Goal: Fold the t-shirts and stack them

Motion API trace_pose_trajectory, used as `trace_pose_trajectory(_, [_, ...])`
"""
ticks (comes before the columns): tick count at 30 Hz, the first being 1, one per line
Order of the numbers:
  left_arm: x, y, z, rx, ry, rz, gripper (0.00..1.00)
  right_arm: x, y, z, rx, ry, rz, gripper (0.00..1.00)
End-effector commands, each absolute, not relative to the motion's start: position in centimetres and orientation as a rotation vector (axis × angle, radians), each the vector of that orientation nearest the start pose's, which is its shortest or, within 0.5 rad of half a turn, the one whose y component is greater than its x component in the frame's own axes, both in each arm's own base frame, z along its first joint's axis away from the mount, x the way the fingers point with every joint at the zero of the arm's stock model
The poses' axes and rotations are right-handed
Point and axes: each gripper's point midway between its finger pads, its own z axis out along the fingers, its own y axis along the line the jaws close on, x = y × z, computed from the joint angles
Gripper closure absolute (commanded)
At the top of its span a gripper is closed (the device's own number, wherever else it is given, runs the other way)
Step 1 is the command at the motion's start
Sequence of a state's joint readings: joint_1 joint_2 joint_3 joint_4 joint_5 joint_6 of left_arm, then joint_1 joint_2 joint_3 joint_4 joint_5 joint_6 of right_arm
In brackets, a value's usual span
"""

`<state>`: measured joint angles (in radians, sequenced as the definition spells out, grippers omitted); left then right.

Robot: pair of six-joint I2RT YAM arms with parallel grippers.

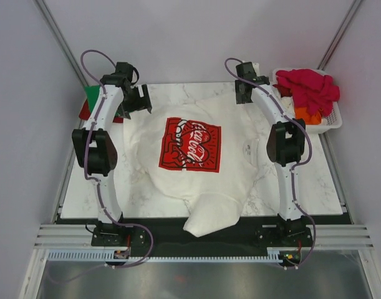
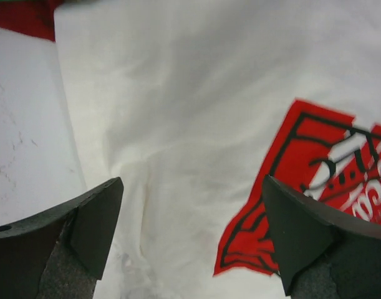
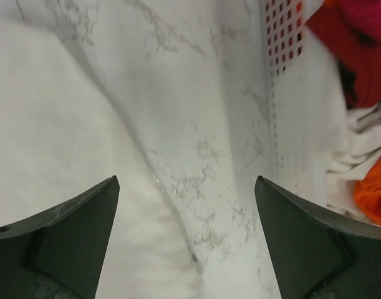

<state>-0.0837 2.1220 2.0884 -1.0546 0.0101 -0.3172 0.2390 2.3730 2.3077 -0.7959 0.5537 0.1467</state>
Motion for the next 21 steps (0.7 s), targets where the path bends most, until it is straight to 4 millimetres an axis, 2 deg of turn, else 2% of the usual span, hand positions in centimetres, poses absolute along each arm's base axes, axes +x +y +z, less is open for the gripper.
trace_pose_trajectory(1, [44.6,-8.3,29.0,-0.223,2.341,-0.317,0.0,55.5,7.4,29.4,0.212,2.026,-0.253,0.02])
trace_pose_trajectory(2, [43.7,-8.2,28.2,-0.209,2.366,-0.309,0.0,55.0,7.7,29.3,0.21,2.036,-0.244,0.02])
trace_pose_trajectory(3, [42.3,-8.1,28.4,-0.179,2.365,-0.3,0.0,53.8,8.2,28.6,0.2,2.077,-0.241,0.02])
trace_pose_trajectory(5, [40.9,-7.4,27.6,-0.176,2.376,-0.251,0.0,52.2,8.8,27.6,0.19,2.114,-0.237,0.02])
trace_pose_trajectory(6, [40.2,-7.1,27.2,-0.174,2.376,-0.235,0.0,51.3,9.8,29.0,0.173,2.088,-0.161,0.02])
trace_pose_trajectory(7, [38.8,-6.7,25.7,-0.18,2.406,-0.214,0.0,50.0,10.5,25.7,0.152,2.16,-0.139,0.02])
trace_pose_trajectory(8, [38.4,-6.6,25.1,-0.181,2.404,-0.206,0.0,49.1,11.2,24.9,0.156,2.175,-0.084,0.02])
trace_pose_trajectory(9, [38.0,-6.4,24.3,-0.183,2.414,-0.2,0.0,48.4,12.8,26.0,0.137,2.144,0.059,0.02])
trace_pose_trajectory(10, [36.6,-6.3,22.4,-0.188,2.454,-0.198,0.0,47.1,13.2,22.5,0.133,2.21,0.093,0.02])
trace_pose_trajectory(11, [36.5,-6.6,21.8,-0.187,2.447,-0.219,0.0,46.5,13.7,22.3,0.13,2.208,0.145,0.02])
trace_pose_trajectory(12, [36.2,-6.7,20.8,-0.19,2.459,-0.23,0.0,46.3,14.5,20.5,0.118,2.224,0.195,0.02])
trace_pose_trajectory(13, [35.4,-6.9,19.2,-0.195,2.491,-0.243,0.0,46.1,15.9,19.8,0.078,2.239,0.28,0.02])
trace_pose_trajectory(14, [35.4,-7.5,18.6,-0.199,2.496,-0.286,0.0,46.4,16.5,18.1,0.061,2.273,0.302,0.02])
trace_pose_trajectory(16, [36.3,-8.2,17.8,-0.208,2.481,-0.337,0.0,47.3,17.9,17.1,0.031,2.295,0.387,0.02])
trace_pose_trajectory(17, [36.8,-8.8,16.9,-0.206,2.502,-0.368,0.0,47.9,18.4,14.7,0.041,2.346,0.41,0.02])
trace_pose_trajectory(19, [38.3,-9.5,16.5,-0.208,2.479,-0.4,0.01,49.3,19.3,14.1,0.036,2.355,0.493,0.02])
trace_pose_trajectory(20, [39.0,-9.8,14.9,-0.219,2.518,-0.407,0.01,49.5,19.9,11.7,0.033,2.404,0.527,0.02])
trace_pose_trajectory(21, [39.7,-10.1,14.5,-0.216,2.518,-0.419,0.01,50.0,19.9,11.3,0.039,2.408,0.53,0.02])
